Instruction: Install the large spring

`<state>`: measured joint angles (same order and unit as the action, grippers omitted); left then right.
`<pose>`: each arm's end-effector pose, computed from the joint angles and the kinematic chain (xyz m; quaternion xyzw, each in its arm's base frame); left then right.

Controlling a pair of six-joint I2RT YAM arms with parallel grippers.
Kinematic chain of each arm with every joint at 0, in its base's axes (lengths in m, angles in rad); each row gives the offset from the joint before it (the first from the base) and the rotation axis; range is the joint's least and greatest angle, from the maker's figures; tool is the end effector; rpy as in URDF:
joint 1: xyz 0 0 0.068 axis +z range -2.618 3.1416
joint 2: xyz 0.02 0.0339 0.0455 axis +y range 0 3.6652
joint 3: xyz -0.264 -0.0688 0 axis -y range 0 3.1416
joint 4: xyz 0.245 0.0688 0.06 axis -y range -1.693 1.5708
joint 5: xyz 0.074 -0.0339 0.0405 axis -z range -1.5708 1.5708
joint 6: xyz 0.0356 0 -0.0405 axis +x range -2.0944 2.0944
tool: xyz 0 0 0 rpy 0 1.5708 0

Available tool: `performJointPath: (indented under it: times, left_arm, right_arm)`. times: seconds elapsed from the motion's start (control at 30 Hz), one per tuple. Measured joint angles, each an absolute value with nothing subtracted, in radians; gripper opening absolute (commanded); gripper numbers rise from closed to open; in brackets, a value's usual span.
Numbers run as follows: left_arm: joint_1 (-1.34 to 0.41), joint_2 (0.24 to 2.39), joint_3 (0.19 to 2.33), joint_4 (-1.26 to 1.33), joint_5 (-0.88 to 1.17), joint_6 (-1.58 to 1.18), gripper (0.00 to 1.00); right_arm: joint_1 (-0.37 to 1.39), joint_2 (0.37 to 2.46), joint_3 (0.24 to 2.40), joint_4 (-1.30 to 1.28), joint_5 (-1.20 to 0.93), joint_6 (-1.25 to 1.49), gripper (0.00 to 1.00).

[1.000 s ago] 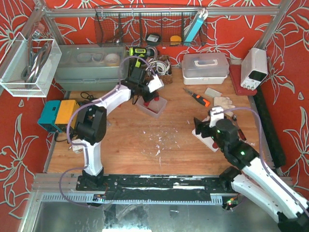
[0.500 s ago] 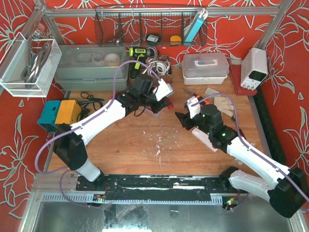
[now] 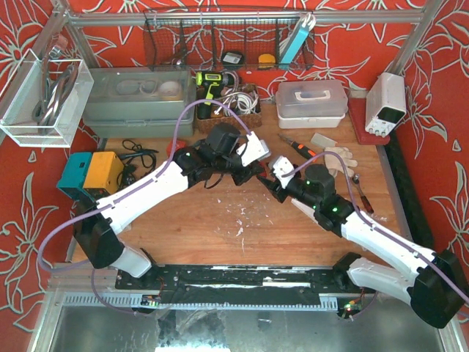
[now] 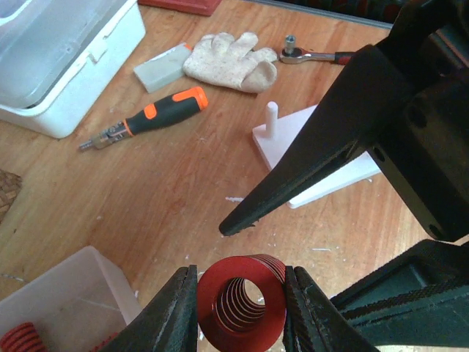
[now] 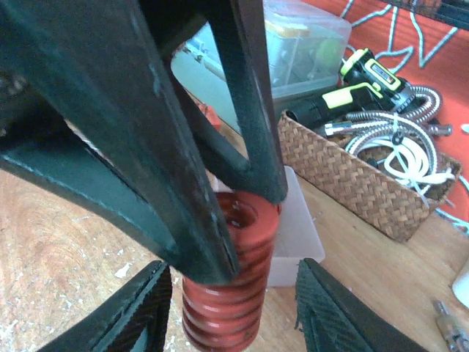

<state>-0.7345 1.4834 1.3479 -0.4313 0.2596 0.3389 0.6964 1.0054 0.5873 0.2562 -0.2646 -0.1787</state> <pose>0.2457 -0.2342 0.3446 0.4980 0.7152 -0.2050 0.4455 0.1734 0.1571 0.2743 -0.3974 0.6480 0.2615 0.5948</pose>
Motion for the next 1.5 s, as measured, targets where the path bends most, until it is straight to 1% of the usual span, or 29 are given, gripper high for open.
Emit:
performJointPath:
  times: [0.07, 0.17, 0.2, 0.3, 0.33, 0.4, 0.43, 0.5, 0.57, 0.6, 0.63, 0.67, 0.73, 0.77, 0.8, 0.83, 0.87, 0.9, 1.03, 1.13, 1.33, 1.5]
  left_arm:
    - [-0.739, 1.482, 1.348, -0.440, 0.257, 0.339, 0.00]
    - [-0.745, 1.482, 1.348, -0.455, 0.255, 0.339, 0.00]
    - [-0.746, 1.482, 1.348, -0.457, 0.255, 0.339, 0.00]
    - [-0.750, 1.482, 1.348, -0.467, 0.254, 0.339, 0.00]
    - [-0.752, 1.482, 1.348, -0.469, 0.255, 0.339, 0.00]
    - [-0.757, 1.482, 1.348, -0.473, 0.263, 0.339, 0.00]
    - [-0.759, 1.481, 1.348, -0.474, 0.268, 0.339, 0.00]
    - [-0.761, 1.479, 1.348, -0.477, 0.273, 0.340, 0.00]
    - [-0.761, 1.474, 1.348, -0.475, 0.271, 0.343, 0.00]
    - [-0.760, 1.471, 1.348, -0.477, 0.270, 0.347, 0.00]
    - [-0.760, 1.468, 1.348, -0.477, 0.270, 0.347, 0.03]
    - [-0.760, 1.466, 1.348, -0.476, 0.268, 0.349, 0.14]
    - [-0.761, 1.465, 1.348, -0.472, 0.266, 0.352, 0.46]
    - [-0.761, 1.465, 1.348, -0.472, 0.263, 0.351, 0.56]
    - [-0.763, 1.465, 1.348, -0.472, 0.259, 0.352, 0.73]
    - [-0.765, 1.465, 1.348, -0.470, 0.239, 0.344, 0.82]
    - [-0.765, 1.463, 1.348, -0.466, 0.228, 0.335, 0.96]
    - [-0.762, 1.461, 1.348, -0.458, 0.215, 0.326, 1.00]
    - [-0.760, 1.408, 1.303, -0.368, 0.153, 0.252, 1.00]
    - [-0.759, 1.331, 1.240, -0.266, 0.067, 0.173, 1.00]
    - [-0.742, 1.205, 1.093, -0.091, -0.094, -0.025, 1.00]
    - [-0.734, 1.193, 0.918, 0.005, -0.110, -0.189, 1.00]
  right_arm:
    - [0.707, 1.005, 0.587, 0.269, -0.265, -0.186, 0.48]
    - [0.719, 1.007, 0.587, 0.281, -0.263, -0.192, 0.50]
    - [0.723, 1.009, 0.587, 0.283, -0.262, -0.193, 0.51]
    - [0.732, 1.025, 0.587, 0.290, -0.259, -0.196, 0.62]
    - [0.733, 1.032, 0.588, 0.293, -0.257, -0.197, 0.62]
    - [0.735, 1.049, 0.588, 0.295, -0.252, -0.197, 0.55]
    - [0.736, 1.059, 0.589, 0.294, -0.249, -0.196, 0.49]
    - [0.736, 1.074, 0.589, 0.291, -0.238, -0.194, 0.34]
    - [0.739, 1.075, 0.589, 0.292, -0.236, -0.196, 0.16]
    - [0.743, 1.073, 0.589, 0.294, -0.231, -0.189, 0.09]
    - [0.743, 1.071, 0.588, 0.296, -0.229, -0.184, 0.02]
    - [0.743, 1.068, 0.588, 0.300, -0.226, -0.191, 0.00]
    - [0.743, 1.063, 0.582, 0.310, -0.224, -0.190, 0.00]
    - [0.743, 1.061, 0.577, 0.316, -0.224, -0.189, 0.00]
    - [0.743, 1.061, 0.573, 0.323, -0.224, -0.187, 0.00]
    - [0.745, 1.061, 0.571, 0.322, -0.224, -0.187, 0.00]
    - [0.745, 1.061, 0.565, 0.325, -0.218, -0.183, 0.00]
    - [0.745, 1.061, 0.558, 0.331, -0.213, -0.178, 0.00]
    - [0.745, 1.062, 0.518, 0.370, -0.128, -0.131, 0.00]
    - [0.745, 1.054, 0.489, 0.380, -0.014, -0.062, 0.00]
    - [0.726, 0.967, 0.384, 0.392, 0.188, 0.080, 0.00]
    - [0.645, 0.894, 0.363, 0.349, 0.239, 0.213, 0.00]
